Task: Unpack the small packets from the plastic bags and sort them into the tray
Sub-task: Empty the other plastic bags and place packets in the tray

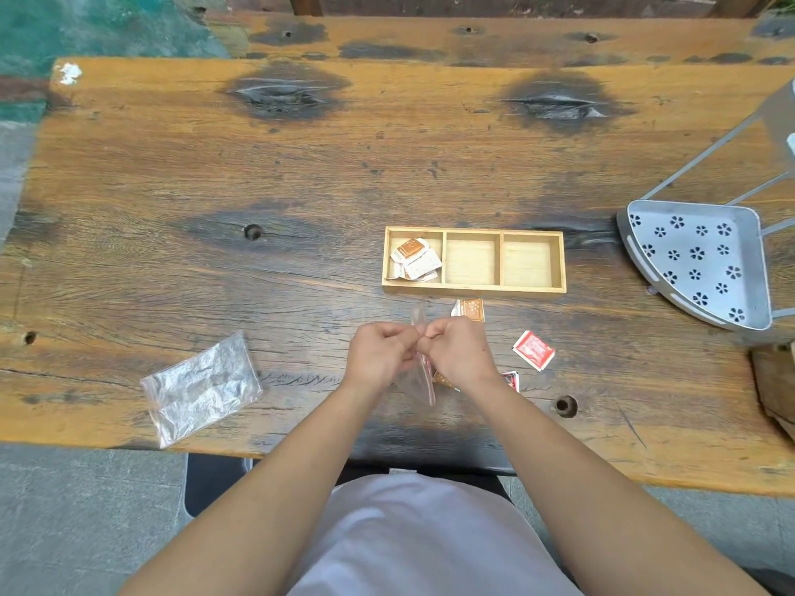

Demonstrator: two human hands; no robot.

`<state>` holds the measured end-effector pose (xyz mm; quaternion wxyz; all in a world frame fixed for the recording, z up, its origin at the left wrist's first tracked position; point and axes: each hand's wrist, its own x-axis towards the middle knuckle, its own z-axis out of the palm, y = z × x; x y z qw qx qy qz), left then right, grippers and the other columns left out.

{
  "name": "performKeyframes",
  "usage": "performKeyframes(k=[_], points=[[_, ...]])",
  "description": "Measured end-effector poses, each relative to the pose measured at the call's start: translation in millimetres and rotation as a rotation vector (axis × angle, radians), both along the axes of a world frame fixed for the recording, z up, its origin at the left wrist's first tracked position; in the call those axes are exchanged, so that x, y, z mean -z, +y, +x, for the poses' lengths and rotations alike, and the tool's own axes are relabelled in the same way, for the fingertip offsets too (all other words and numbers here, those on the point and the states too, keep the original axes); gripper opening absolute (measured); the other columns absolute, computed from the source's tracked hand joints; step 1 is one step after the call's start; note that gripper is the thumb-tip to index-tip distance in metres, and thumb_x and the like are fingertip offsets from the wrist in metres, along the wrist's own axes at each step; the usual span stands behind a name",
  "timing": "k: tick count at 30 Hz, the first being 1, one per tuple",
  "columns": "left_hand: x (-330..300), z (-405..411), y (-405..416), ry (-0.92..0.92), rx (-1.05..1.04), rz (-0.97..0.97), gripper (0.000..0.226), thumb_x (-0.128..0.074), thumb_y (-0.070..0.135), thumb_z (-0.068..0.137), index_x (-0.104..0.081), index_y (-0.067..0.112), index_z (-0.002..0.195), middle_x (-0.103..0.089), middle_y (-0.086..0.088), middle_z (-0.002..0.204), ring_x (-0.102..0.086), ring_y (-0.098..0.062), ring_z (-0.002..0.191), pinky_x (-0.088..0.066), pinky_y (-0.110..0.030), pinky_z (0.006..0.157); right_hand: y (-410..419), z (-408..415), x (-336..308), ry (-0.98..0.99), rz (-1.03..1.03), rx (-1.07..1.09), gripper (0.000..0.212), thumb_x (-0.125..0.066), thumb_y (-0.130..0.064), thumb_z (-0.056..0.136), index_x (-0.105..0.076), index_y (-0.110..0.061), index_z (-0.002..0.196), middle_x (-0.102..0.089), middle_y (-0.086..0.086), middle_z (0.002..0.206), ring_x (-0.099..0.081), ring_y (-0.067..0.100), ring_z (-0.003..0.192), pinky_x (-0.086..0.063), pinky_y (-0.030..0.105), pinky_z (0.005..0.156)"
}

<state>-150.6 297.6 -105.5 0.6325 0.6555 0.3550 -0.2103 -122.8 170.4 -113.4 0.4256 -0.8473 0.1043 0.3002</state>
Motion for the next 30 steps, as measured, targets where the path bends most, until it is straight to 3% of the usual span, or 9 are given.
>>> performKeyframes(k=[3,6,9,12,16,19,23,28,30], points=[[-4,0,2,0.041,-0.012,-0.008,0.018,-0.073,0.023,0.092,-0.077,0.006,0.090,-0.078,-0.006,0.078,-0.076,-0.019,0.073,-0.062,-0.029,0.067,1,-1,2,-0.009,0.049,-0.034,0.032,-0.079,-0.015,0.083,-0.062,-0.023,0.057,-0.064,-0.012,0.057,-0.058,0.005,0.052,-0.048,0.022,0.057],[-5,0,4,0.053,0.027,-0.039,0.018,-0.067,0.021,0.096,-0.076,0.006,0.095,-0.079,-0.012,0.084,-0.077,-0.028,0.080,-0.064,-0.038,0.073,-5,0,5,0.064,0.193,-0.047,0.030,-0.082,-0.010,0.081,-0.062,-0.018,0.060,-0.065,-0.014,0.052,-0.060,-0.002,0.048,-0.051,0.022,0.058],[-8,1,6,0.041,0.057,-0.105,0.018,-0.064,0.018,0.098,-0.075,0.004,0.096,-0.079,-0.011,0.082,-0.078,-0.028,0.078,-0.064,-0.040,0.074,-17,3,4,0.191,0.422,-0.027,0.013,-0.080,-0.011,0.084,-0.071,-0.003,0.078,-0.069,0.000,0.065,-0.064,0.009,0.058,-0.060,0.030,0.069],[-9,1,11,0.042,0.083,-0.147,0.020,-0.059,0.016,0.101,-0.074,0.003,0.099,-0.079,-0.012,0.083,-0.078,-0.025,0.077,-0.063,-0.035,0.069,-23,1,5,0.256,0.479,0.002,0.011,-0.071,-0.017,0.093,-0.077,-0.008,0.090,-0.075,0.005,0.079,-0.067,0.016,0.074,-0.059,0.042,0.088],[-10,4,8,0.028,0.091,-0.142,0.018,-0.060,0.010,0.100,-0.075,0.002,0.098,-0.079,-0.013,0.084,-0.077,-0.019,0.071,-0.060,-0.024,0.061,-20,-4,7,0.226,0.446,0.069,0.024,-0.058,-0.010,0.101,-0.075,-0.013,0.083,-0.072,0.004,0.075,-0.065,0.017,0.070,-0.056,0.038,0.078],[-9,3,6,-0.006,0.149,-0.131,0.017,-0.060,0.005,0.097,-0.076,-0.001,0.101,-0.078,-0.018,0.091,-0.076,-0.021,0.079,-0.062,-0.029,0.074,-15,-4,5,0.205,0.416,0.086,0.024,-0.055,-0.004,0.102,-0.071,-0.010,0.085,-0.068,0.007,0.075,-0.062,0.018,0.068,-0.055,0.033,0.071],[-9,0,7,-0.044,0.213,-0.193,0.021,-0.058,-0.002,0.095,-0.074,-0.002,0.109,-0.076,-0.022,0.105,-0.074,-0.032,0.097,-0.059,-0.035,0.092,-15,-3,4,0.207,0.407,0.123,0.015,-0.068,-0.003,0.093,-0.073,-0.015,0.085,-0.071,0.014,0.082,-0.065,0.023,0.071,-0.056,0.039,0.074],[-8,-1,10,-0.067,0.345,-0.167,0.020,-0.061,0.009,0.096,-0.078,0.011,0.107,-0.079,-0.012,0.102,-0.074,-0.029,0.101,-0.055,-0.039,0.099,-16,1,5,0.209,0.367,0.141,0.015,-0.069,-0.006,0.093,-0.075,-0.016,0.082,-0.071,0.005,0.073,-0.064,0.013,0.062,-0.057,0.025,0.062],[-9,-1,10,-0.069,0.402,-0.085,0.020,-0.061,0.013,0.097,-0.078,0.017,0.108,-0.080,-0.004,0.102,-0.074,-0.020,0.101,-0.054,-0.036,0.099,-15,2,5,0.195,0.336,0.107,0.017,-0.067,-0.006,0.094,-0.073,-0.017,0.082,-0.069,0.004,0.074,-0.063,0.012,0.062,-0.055,0.022,0.058]])
